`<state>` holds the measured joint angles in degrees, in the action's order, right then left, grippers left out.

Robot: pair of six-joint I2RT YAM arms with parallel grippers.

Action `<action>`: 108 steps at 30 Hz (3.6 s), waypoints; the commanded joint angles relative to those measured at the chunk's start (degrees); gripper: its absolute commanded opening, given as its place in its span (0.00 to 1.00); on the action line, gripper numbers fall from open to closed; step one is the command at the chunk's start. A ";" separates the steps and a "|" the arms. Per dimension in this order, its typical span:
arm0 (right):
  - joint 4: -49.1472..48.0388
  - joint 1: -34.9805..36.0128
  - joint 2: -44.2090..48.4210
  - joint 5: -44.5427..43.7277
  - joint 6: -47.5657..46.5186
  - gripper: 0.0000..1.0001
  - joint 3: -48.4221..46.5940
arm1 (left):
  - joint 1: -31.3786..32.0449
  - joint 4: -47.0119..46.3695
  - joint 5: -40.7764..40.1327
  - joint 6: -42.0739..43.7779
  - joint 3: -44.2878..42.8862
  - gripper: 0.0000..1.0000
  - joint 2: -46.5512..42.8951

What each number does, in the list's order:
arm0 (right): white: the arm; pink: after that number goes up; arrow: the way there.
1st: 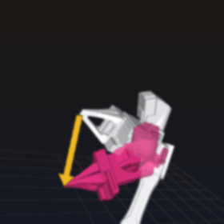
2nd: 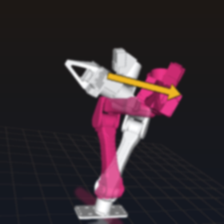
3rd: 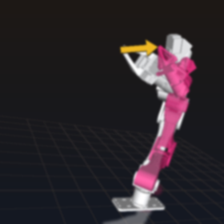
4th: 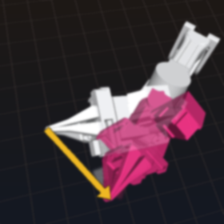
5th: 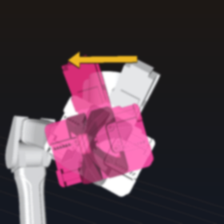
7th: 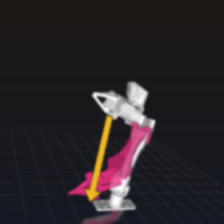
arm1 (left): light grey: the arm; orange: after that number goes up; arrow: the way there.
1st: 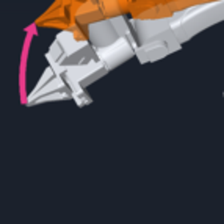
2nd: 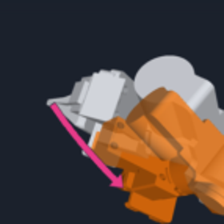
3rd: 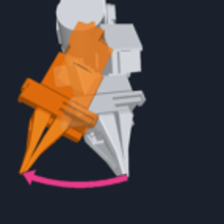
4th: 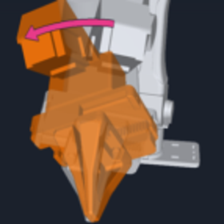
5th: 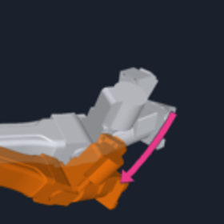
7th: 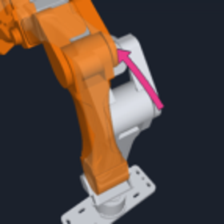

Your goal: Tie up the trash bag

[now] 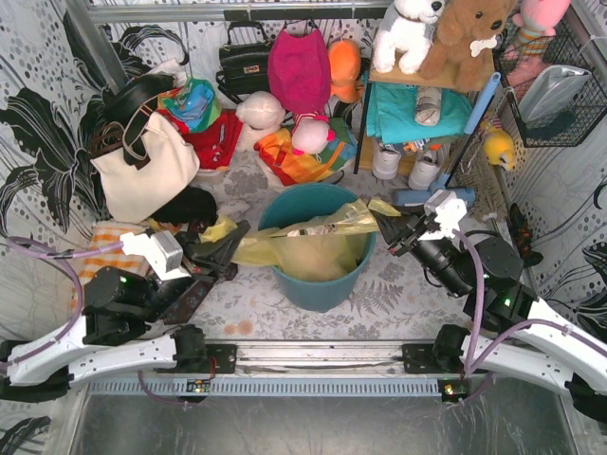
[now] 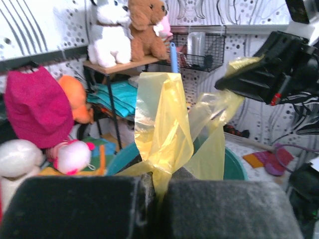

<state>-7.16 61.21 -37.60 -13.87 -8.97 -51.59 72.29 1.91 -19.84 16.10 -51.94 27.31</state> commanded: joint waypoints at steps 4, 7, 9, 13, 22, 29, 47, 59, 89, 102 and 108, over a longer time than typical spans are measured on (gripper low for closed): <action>-6.55 0.01 2.45 -4.94 4.17 0.00 2.82 | 0.05 -12.19 2.61 -9.90 7.20 0.00 -5.13; -8.61 -0.03 0.56 4.63 0.70 0.00 1.27 | 0.04 -10.03 3.36 -11.80 3.44 0.00 1.28; -6.25 -0.02 -1.94 12.28 -2.14 0.00 -2.11 | 0.06 -6.78 4.08 -13.37 -1.25 0.00 6.72; 2.07 -0.04 -7.53 24.13 -7.93 0.00 -10.67 | -0.40 1.82 6.85 -15.18 -11.93 0.00 16.71; 12.89 -0.03 -12.35 33.89 -12.62 0.00 -20.43 | -28.42 13.91 49.40 -25.91 -27.62 0.00 33.50; 11.93 -0.01 -12.33 32.92 -11.95 0.00 -20.13 | -34.66 20.06 60.22 -22.90 -33.95 0.00 40.37; 17.64 -0.03 -27.49 41.29 -16.59 0.28 -32.17 | -34.83 63.76 59.25 2.18 -50.83 0.00 48.89; 11.42 -0.03 -16.70 34.46 -13.98 0.64 -28.64 | -34.77 62.57 59.19 4.32 -53.37 0.00 49.68; 26.35 -32.05 -34.68 59.96 15.11 0.56 -51.41 | -34.75 58.73 53.47 4.38 -57.67 0.00 50.72; -10.49 -43.05 -35.45 79.45 39.11 0.53 -33.53 | -34.70 55.88 50.65 1.87 -57.22 0.00 50.92; -16.09 -38.53 -37.18 77.70 42.01 0.52 -30.61 | -34.68 55.99 50.96 1.40 -58.81 0.00 52.79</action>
<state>-14.00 19.25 -74.08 61.98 29.34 -81.56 37.56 60.42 31.66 18.55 -108.25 78.52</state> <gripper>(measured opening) 0.522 0.008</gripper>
